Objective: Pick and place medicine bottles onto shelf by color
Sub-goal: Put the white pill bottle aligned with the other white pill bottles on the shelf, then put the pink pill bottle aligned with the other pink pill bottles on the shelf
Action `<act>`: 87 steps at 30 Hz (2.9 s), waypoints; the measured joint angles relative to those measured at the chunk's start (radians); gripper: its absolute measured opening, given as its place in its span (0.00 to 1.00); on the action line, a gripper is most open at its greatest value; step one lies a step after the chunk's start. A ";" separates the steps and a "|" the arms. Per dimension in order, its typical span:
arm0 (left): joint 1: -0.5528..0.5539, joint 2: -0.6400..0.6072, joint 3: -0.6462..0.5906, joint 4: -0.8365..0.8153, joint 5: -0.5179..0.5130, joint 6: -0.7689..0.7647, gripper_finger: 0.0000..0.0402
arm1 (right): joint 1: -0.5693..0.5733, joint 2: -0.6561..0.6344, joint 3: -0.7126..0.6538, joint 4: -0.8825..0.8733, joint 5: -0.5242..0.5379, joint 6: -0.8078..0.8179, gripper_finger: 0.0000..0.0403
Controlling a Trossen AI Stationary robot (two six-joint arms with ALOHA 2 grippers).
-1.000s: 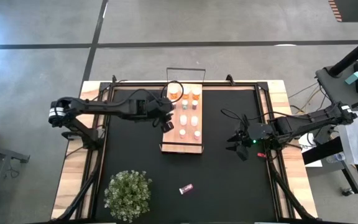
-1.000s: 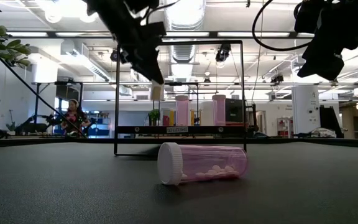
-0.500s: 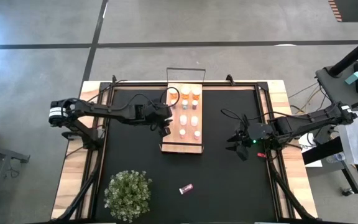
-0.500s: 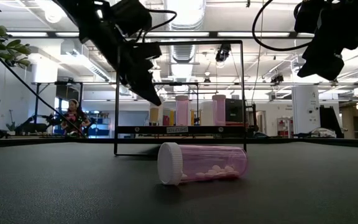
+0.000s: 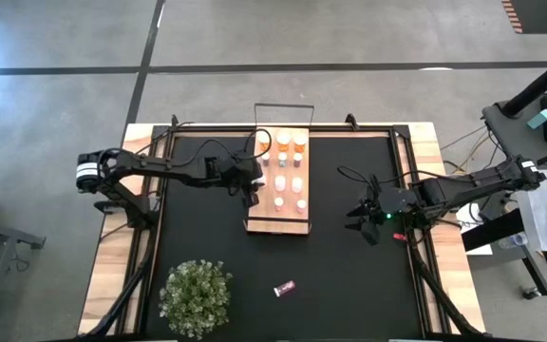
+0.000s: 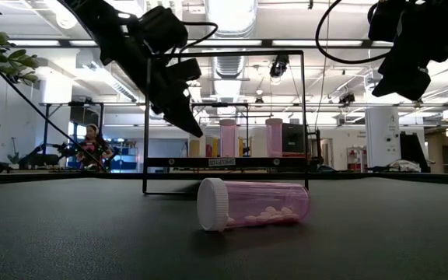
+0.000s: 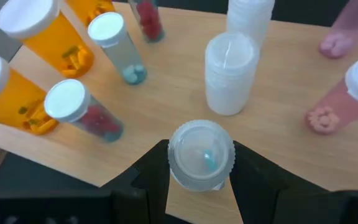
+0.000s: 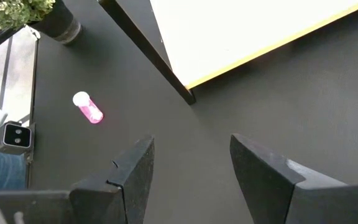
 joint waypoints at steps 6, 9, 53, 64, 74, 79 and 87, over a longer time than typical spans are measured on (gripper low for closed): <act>0.002 0.004 0.000 0.001 0.001 -0.002 0.31 | 0.000 0.000 0.000 0.000 0.000 0.000 0.50; 0.002 0.004 0.000 -0.002 0.001 -0.002 0.35 | 0.000 0.000 0.000 0.000 0.000 0.000 0.50; -0.394 -0.116 0.284 0.053 -0.281 0.064 0.52 | 0.000 0.000 0.000 0.000 0.000 0.000 0.50; -0.626 -0.003 0.287 0.049 -0.316 -0.234 0.52 | 0.000 0.000 0.000 0.000 0.000 0.000 0.50; -0.781 0.243 0.403 0.049 -0.321 -0.453 0.52 | 0.000 0.000 0.000 0.000 0.000 0.000 0.50; -0.819 0.312 0.424 0.050 -0.342 -0.485 0.52 | 0.000 0.000 0.000 0.000 0.000 0.000 0.50; -0.819 0.346 0.427 0.051 -0.340 -0.636 0.52 | 0.000 0.000 0.000 0.000 0.000 0.000 0.50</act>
